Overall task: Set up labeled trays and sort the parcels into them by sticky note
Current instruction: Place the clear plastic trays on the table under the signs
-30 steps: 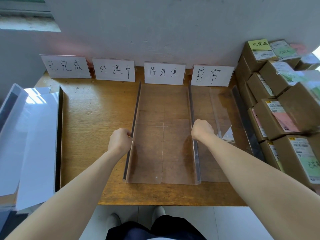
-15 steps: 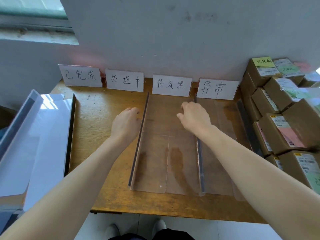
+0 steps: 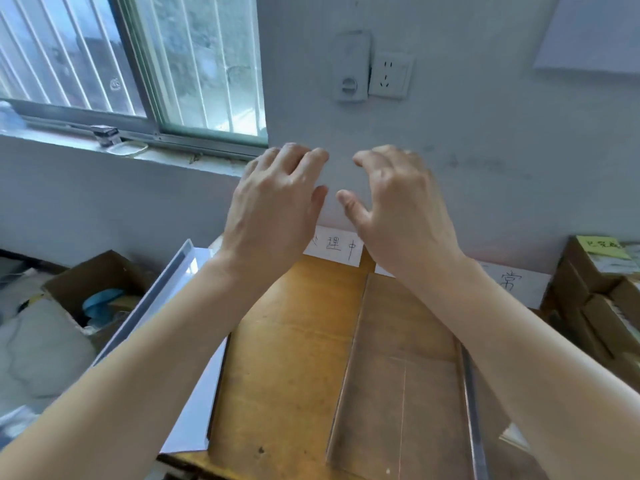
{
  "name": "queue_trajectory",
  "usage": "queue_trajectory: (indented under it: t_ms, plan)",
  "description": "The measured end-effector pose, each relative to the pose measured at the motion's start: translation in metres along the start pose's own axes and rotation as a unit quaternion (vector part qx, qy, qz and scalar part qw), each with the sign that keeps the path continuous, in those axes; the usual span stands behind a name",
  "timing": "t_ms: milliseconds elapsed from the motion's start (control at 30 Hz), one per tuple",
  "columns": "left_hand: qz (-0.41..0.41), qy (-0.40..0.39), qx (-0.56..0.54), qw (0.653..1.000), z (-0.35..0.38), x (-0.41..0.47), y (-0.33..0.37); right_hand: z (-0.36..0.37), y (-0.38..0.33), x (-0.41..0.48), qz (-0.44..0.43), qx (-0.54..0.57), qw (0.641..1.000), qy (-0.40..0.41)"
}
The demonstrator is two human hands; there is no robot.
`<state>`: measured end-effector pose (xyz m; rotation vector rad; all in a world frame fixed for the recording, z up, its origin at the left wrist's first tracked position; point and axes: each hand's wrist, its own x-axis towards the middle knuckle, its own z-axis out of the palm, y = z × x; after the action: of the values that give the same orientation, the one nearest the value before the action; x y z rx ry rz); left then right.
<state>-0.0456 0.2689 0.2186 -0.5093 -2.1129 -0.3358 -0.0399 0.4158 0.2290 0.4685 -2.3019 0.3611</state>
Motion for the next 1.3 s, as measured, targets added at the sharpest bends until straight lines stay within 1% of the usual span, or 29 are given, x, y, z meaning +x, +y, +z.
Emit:
queue_trajectory:
  t_ms: [133, 267, 333, 400, 467, 533, 600, 700, 800, 933, 1000, 1200, 1300]
  plan:
    - [0.021, 0.043, 0.044, 0.998, -0.044, 0.000, -0.036, 0.001, -0.053, 0.020, -0.017, 0.006, 0.998, 0.058]
    - [0.014, 0.084, 0.067, 0.994, -0.080, -0.012, -0.076, 0.010, -0.105, 0.031, -0.029, 0.016, 0.995, 0.097]
    - [0.006, 0.098, 0.066, 0.993, -0.095, -0.024, -0.099, 0.022, -0.130, 0.033, -0.035, 0.027, 0.994, 0.102]
    - [-0.015, 0.104, 0.052, 0.993, -0.101, -0.041, -0.126, 0.043, -0.150, 0.032, -0.034, 0.043, 0.995, 0.086]
    - [-0.052, 0.088, 0.033, 0.994, -0.097, -0.064, -0.154, 0.073, -0.166, 0.027, -0.020, 0.059, 0.998, 0.031]
    - [-0.104, 0.039, 0.022, 0.994, -0.082, -0.094, -0.183, 0.112, -0.180, 0.017, 0.005, 0.059, 0.995, -0.076]
    - [-0.164, -0.041, 0.005, 0.986, -0.061, -0.129, -0.209, 0.156, -0.188, 0.003, 0.035, 0.042, 0.980, -0.193]
    - [-0.260, -0.183, -0.008, 0.948, -0.028, -0.189, -0.240, 0.211, -0.191, -0.029, 0.091, 0.014, 0.939, -0.332]
    - [-0.319, -0.283, 0.021, 0.905, -0.001, -0.241, -0.264, 0.244, -0.188, -0.066, 0.156, 0.001, 0.890, -0.428]
    - [-0.363, -0.369, 0.061, 0.853, 0.017, -0.280, -0.285, 0.271, -0.177, -0.095, 0.212, -0.006, 0.841, -0.497]
    - [-0.379, -0.391, 0.088, 0.834, 0.021, -0.289, -0.289, 0.283, -0.171, -0.099, 0.231, -0.005, 0.824, -0.517]
    - [-0.432, -0.408, 0.113, 0.796, 0.029, -0.302, -0.295, 0.315, -0.160, -0.098, 0.268, 0.023, 0.794, -0.545]
    - [-0.446, -0.411, 0.111, 0.787, 0.032, -0.307, -0.298, 0.328, -0.156, -0.100, 0.281, 0.035, 0.791, -0.543]
